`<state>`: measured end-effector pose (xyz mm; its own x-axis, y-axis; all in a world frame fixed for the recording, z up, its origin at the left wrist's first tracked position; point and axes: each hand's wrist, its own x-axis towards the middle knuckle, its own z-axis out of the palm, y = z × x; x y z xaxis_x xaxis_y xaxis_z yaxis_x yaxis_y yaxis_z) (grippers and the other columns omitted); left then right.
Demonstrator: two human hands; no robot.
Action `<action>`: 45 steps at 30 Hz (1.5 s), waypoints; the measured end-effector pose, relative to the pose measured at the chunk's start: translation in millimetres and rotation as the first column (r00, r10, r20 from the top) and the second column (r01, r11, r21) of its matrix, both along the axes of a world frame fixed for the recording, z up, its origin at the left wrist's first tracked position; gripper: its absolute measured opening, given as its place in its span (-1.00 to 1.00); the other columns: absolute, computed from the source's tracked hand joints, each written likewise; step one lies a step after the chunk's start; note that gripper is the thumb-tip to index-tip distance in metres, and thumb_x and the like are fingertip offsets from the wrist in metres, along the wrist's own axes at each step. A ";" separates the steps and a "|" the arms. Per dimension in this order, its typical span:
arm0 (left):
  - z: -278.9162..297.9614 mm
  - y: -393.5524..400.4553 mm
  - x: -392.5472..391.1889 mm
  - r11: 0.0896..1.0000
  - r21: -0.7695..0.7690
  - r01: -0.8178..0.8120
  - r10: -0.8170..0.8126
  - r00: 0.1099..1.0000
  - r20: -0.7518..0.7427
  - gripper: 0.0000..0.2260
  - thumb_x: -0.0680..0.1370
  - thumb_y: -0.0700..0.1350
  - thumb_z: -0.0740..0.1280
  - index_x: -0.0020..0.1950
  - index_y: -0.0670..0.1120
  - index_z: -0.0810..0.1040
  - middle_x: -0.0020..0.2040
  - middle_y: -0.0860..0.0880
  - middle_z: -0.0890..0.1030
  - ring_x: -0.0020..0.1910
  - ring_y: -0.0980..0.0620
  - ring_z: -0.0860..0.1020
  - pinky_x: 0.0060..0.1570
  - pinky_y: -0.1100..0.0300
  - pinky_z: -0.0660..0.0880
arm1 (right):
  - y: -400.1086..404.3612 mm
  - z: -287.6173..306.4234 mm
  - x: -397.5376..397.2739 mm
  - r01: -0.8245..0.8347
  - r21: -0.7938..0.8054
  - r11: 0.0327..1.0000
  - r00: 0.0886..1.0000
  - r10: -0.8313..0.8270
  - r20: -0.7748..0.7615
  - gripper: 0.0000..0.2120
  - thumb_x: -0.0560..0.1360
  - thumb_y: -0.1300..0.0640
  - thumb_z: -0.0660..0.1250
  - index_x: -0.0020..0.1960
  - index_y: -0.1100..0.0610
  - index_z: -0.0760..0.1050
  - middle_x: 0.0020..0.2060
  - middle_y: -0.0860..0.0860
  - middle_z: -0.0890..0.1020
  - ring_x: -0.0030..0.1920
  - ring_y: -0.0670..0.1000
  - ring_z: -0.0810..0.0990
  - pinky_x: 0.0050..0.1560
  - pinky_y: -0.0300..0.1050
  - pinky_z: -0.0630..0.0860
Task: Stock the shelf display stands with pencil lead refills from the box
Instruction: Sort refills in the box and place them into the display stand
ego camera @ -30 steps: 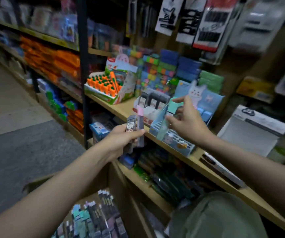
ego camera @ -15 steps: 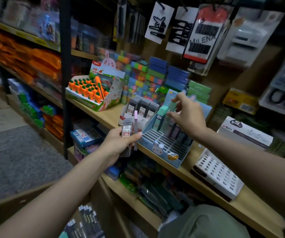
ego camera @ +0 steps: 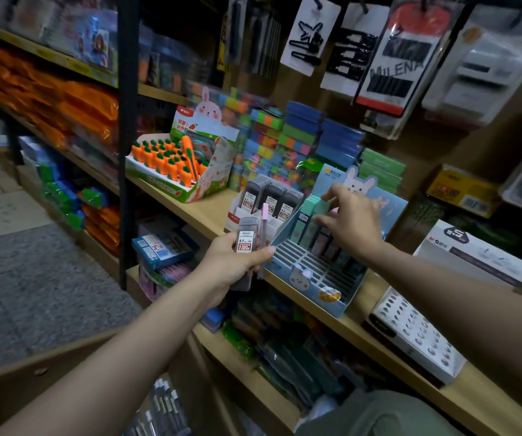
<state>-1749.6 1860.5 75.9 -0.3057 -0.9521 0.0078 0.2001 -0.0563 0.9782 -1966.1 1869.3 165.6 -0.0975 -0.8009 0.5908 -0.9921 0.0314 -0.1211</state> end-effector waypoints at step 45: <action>-1.6 11.2 -15.5 0.988 0.153 -0.004 0.020 0.995 -0.100 -0.91 0.62 -0.09 0.25 0.10 -0.05 0.48 -0.22 -0.06 0.55 -0.44 0.10 0.53 -0.44 0.21 0.50 | 38.2 38.3 -23.7 -0.091 0.102 0.991 0.996 0.091 0.006 -0.80 0.48 0.03 0.46 0.09 0.01 0.64 -0.10 -0.04 0.70 -0.14 -0.12 0.62 -0.06 -0.06 0.62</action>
<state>-1765.2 1871.7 74.4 -0.2994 -0.9481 -0.1072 0.2985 -0.1998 0.9333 -1989.8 1907.5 203.9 -0.0220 -0.8628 0.5051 -0.9913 -0.0467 -0.1228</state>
